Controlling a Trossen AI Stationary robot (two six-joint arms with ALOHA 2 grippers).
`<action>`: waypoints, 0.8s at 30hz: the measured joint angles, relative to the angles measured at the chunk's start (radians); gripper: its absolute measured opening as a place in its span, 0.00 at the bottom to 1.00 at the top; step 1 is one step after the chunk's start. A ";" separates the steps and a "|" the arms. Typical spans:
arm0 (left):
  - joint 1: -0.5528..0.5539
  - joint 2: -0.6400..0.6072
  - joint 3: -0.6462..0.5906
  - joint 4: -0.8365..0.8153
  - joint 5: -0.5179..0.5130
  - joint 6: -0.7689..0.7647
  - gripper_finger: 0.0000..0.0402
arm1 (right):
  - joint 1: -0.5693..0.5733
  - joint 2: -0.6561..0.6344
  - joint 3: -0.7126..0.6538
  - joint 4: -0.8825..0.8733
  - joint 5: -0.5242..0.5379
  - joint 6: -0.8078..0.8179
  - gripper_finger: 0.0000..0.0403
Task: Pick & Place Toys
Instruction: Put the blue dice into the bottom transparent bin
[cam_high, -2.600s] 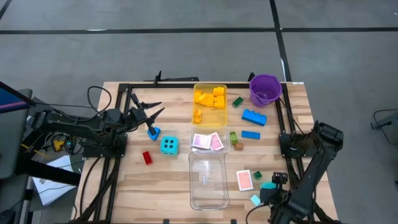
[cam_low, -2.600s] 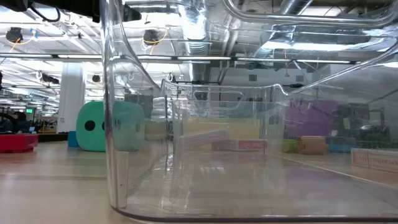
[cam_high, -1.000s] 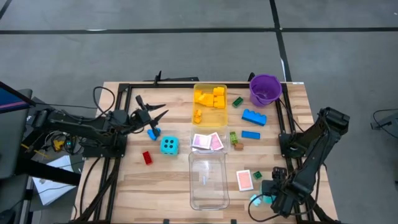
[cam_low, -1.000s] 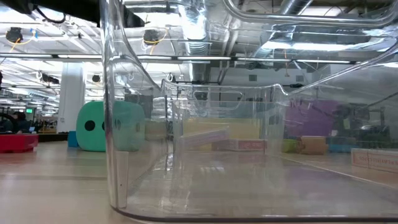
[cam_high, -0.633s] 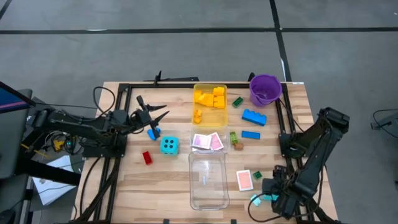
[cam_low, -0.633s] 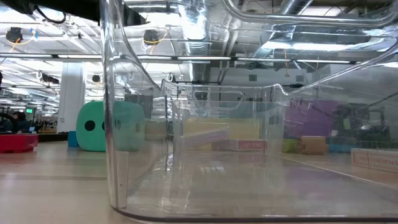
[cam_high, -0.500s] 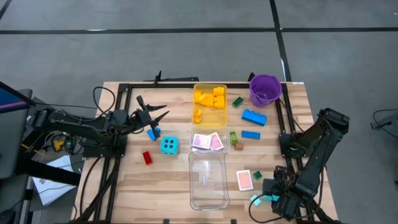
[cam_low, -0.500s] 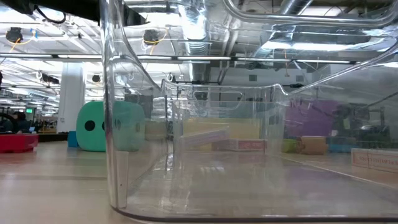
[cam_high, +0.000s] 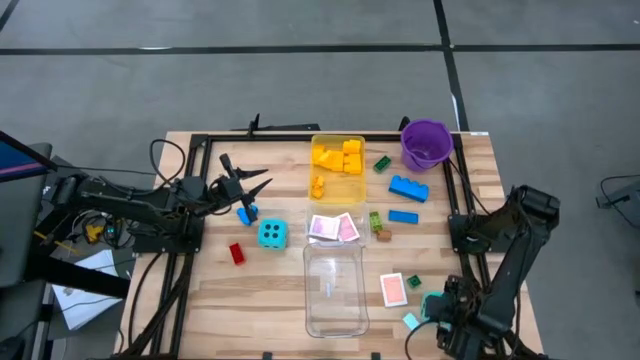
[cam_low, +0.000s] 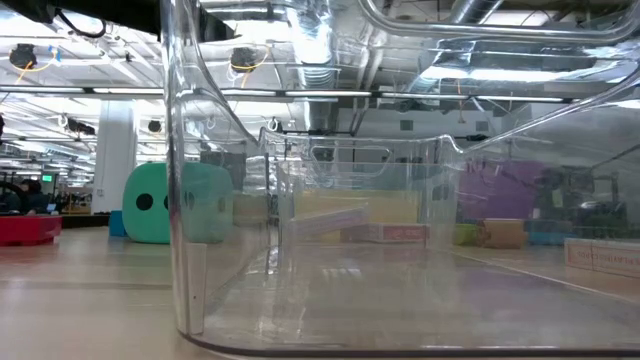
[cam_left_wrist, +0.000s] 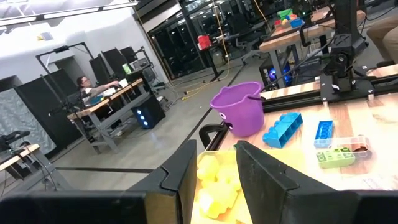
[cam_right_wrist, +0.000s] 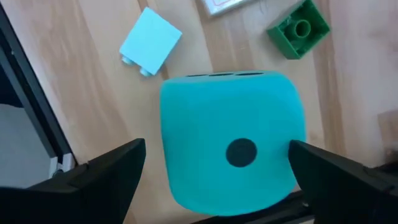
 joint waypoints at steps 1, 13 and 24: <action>0.000 0.000 0.000 0.000 0.000 0.000 0.27 | 0.000 0.003 0.004 0.000 0.001 -0.004 0.96; 0.000 0.000 0.000 0.000 0.000 0.000 0.27 | 0.006 -0.036 0.009 -0.067 0.025 0.035 0.96; 0.000 0.000 0.000 0.000 0.000 -0.001 0.27 | 0.008 -0.029 0.001 -0.034 0.033 0.016 0.96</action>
